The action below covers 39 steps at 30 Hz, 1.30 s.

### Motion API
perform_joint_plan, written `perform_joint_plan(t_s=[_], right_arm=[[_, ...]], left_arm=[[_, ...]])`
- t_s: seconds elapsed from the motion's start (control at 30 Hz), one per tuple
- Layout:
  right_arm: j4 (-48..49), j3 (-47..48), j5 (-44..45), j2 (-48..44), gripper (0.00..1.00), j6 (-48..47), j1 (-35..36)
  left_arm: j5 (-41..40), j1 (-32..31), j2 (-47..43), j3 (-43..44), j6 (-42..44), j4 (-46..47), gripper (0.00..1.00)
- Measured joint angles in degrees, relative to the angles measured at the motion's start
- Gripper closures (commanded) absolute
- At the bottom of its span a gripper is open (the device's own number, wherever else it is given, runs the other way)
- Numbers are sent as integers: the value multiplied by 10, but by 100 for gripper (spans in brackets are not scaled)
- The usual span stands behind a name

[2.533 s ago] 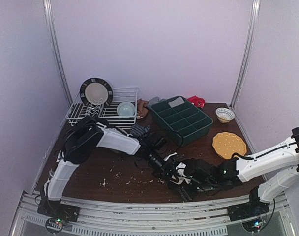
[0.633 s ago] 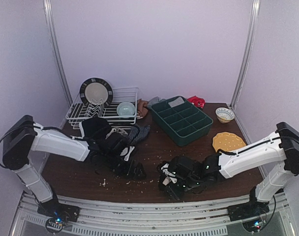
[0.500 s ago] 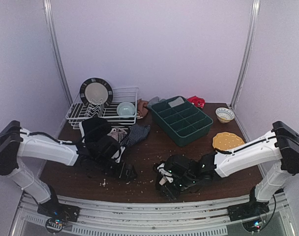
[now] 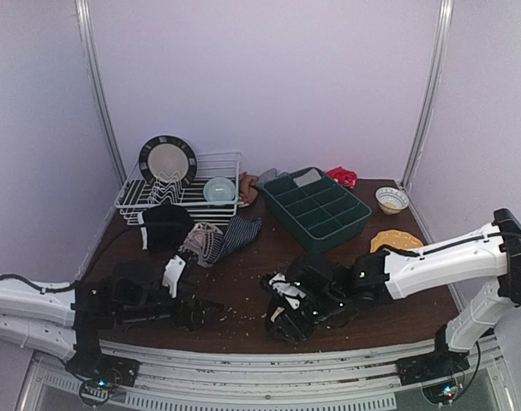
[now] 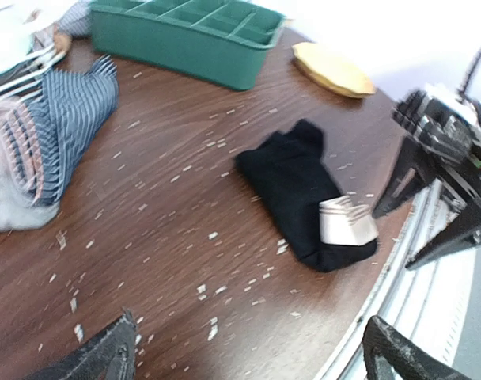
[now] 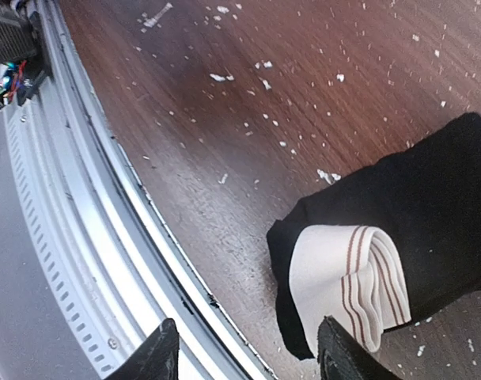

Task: Roll the underwear
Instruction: Roll the underwear at the center of the board.

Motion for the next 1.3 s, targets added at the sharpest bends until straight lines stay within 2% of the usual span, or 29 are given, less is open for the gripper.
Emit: perform_joint_plan(t_s=[0.33,0.67,0.8,0.87,1.03,1.17,1.3], right_arm=[[-24,-1,57,-26,42,-52,28],[-30,-1,132,62,42,-99,57],[-30,11,163,89,45,-110,58],[-31,23,184,103,51,-111,60],[-34,33,224,120,81,-104,61],[-36,34,240,121,100,-101,61],[-35,33,233,118,100,-96,61]], left_arm=[[64,0,98,57,24,11,10],[76,0,124,61,19,5,11],[75,0,123,61,18,2,11],[75,0,122,61,18,1,11],[74,0,123,61,19,-4,11],[74,0,124,61,21,-7,11],[76,0,125,61,30,3,3]])
